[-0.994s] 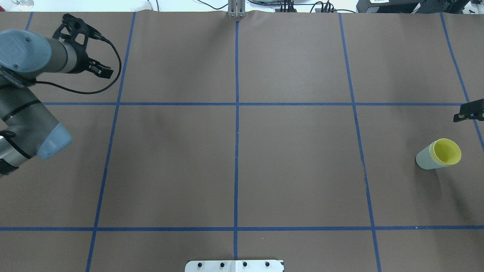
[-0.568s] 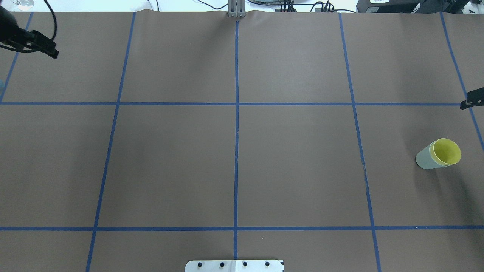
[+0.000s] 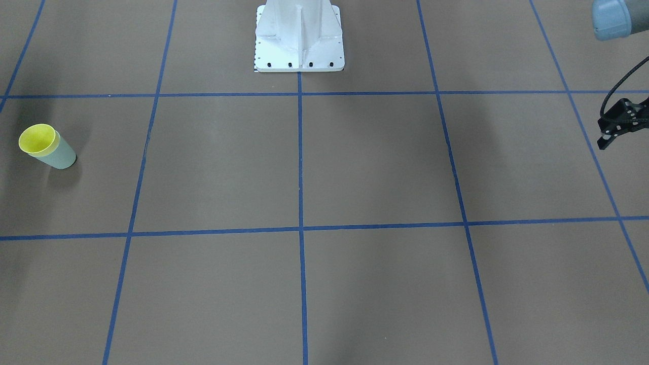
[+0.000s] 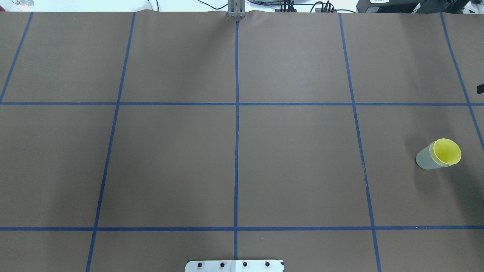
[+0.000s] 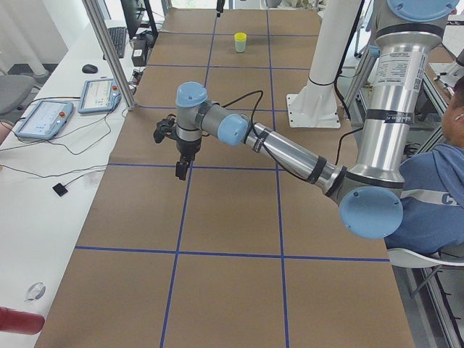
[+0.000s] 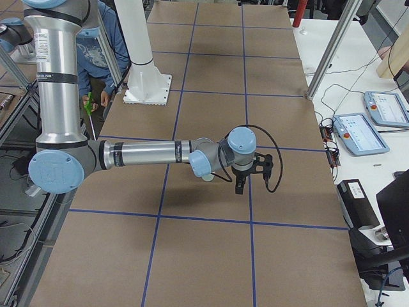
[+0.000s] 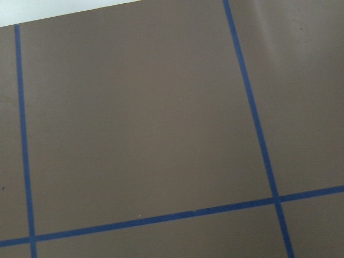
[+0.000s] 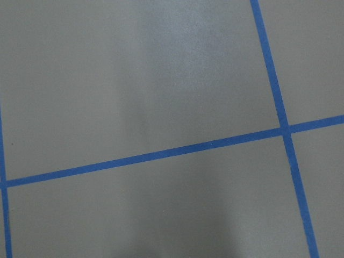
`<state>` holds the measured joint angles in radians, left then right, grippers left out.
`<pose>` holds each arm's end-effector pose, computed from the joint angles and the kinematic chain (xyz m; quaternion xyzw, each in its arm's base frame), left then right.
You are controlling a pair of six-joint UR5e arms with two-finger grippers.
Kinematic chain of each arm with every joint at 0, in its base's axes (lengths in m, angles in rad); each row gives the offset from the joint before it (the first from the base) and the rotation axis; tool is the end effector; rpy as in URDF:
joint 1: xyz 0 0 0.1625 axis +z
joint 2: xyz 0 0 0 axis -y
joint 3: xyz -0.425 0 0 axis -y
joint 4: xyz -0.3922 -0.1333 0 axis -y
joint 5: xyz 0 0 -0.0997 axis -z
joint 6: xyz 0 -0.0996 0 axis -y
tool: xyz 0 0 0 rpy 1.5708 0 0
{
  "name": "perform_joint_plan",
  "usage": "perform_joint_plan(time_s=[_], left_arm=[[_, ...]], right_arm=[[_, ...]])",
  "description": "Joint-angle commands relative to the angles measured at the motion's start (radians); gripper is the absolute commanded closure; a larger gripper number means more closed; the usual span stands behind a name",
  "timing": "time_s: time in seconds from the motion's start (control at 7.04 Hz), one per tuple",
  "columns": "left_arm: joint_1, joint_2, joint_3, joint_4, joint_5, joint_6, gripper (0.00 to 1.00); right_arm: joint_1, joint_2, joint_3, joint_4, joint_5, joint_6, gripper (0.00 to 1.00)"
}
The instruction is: Transfer and stack yellow cup on green cup
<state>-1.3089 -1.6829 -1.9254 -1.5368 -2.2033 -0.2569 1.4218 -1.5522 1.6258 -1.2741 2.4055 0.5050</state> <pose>0.0633 -0.5235 0.4395 0.1193 0.3459 0.0691 0.9281 -0.0178 -0.5193 0.5848 0.0314 -0.4314 0.0857 0.8976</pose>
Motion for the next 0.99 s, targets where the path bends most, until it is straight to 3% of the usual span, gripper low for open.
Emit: perform_joint_plan(time_s=[0.0,0.14,0.28,0.43,0.85], left_arm=[[-0.015,0.005,0.017,0.107,-0.006,0.085,0.00],[-0.038,-0.014,0.029,0.216,-0.085,0.079,0.00],[-0.058,-0.012,0.054,0.225,-0.151,0.088,0.00],[-0.078,-0.003,0.054,0.219,-0.168,0.134,0.00],[-0.090,-0.014,0.061,0.224,-0.138,0.172,0.00]], right_arm=[[0.031,0.055,-0.012,-0.160,0.000,-0.214,0.00],[0.014,0.066,-0.012,-0.184,-0.008,-0.247,0.00],[-0.001,0.090,-0.015,-0.201,-0.041,-0.247,0.00],[0.002,0.115,-0.012,-0.230,-0.083,-0.247,0.00],[0.003,0.113,0.083,-0.345,-0.066,-0.246,0.00]])
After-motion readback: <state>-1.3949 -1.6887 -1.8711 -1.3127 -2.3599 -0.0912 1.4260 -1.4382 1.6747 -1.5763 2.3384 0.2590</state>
